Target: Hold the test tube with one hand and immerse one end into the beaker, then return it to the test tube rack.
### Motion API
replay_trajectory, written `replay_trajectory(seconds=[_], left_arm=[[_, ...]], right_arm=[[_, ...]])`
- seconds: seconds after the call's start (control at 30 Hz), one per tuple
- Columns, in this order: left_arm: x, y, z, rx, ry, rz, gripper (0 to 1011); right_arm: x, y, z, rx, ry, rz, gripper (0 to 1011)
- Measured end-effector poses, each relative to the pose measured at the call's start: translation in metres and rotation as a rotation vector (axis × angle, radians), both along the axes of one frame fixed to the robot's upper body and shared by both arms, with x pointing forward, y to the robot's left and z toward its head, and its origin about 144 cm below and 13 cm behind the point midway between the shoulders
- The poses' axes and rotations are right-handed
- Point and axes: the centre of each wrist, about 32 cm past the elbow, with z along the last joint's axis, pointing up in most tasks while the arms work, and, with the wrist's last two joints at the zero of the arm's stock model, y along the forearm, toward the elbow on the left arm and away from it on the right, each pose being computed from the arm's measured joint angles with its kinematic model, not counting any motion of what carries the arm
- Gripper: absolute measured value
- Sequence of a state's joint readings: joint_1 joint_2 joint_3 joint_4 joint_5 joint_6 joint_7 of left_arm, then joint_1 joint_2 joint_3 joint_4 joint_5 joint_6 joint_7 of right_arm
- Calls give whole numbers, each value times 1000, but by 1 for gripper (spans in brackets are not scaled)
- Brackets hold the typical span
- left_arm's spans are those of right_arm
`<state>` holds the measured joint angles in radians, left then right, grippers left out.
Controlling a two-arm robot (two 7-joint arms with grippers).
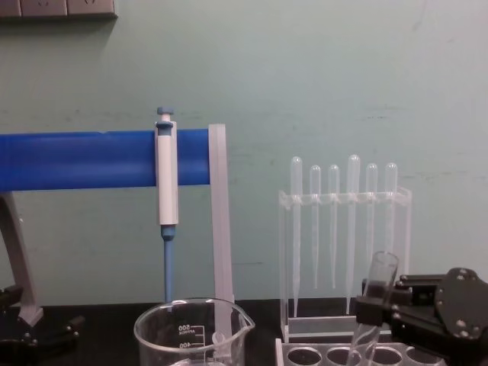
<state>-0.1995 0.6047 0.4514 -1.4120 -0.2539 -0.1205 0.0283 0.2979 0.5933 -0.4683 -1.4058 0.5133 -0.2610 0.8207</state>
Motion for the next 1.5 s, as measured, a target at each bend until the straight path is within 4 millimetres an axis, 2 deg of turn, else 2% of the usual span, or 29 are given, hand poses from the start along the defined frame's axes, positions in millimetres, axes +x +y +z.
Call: replay_trajectory(seconds=[0.3, 0.83, 1.13, 1.2, 1.23, 1.5], left_arm=[[0, 0, 0, 0, 0, 0, 1000], [0, 0, 0, 0, 0, 0, 1000], [0, 0, 0, 0, 0, 0, 1000], [0, 0, 0, 0, 0, 0, 1000], [0, 0, 0, 0, 0, 0, 1000], [0, 0, 0, 0, 0, 0, 1000]], right_arm=[[2, 0, 19, -23, 5, 2, 241], [2, 4, 77, -85, 0, 0, 241], [9, 1, 107, -70, 22, -15, 241], [12, 1, 114, -70, 25, -15, 239], [21, 7, 132, -74, 59, -4, 239], [25, 12, 137, -68, 61, 10, 239]])
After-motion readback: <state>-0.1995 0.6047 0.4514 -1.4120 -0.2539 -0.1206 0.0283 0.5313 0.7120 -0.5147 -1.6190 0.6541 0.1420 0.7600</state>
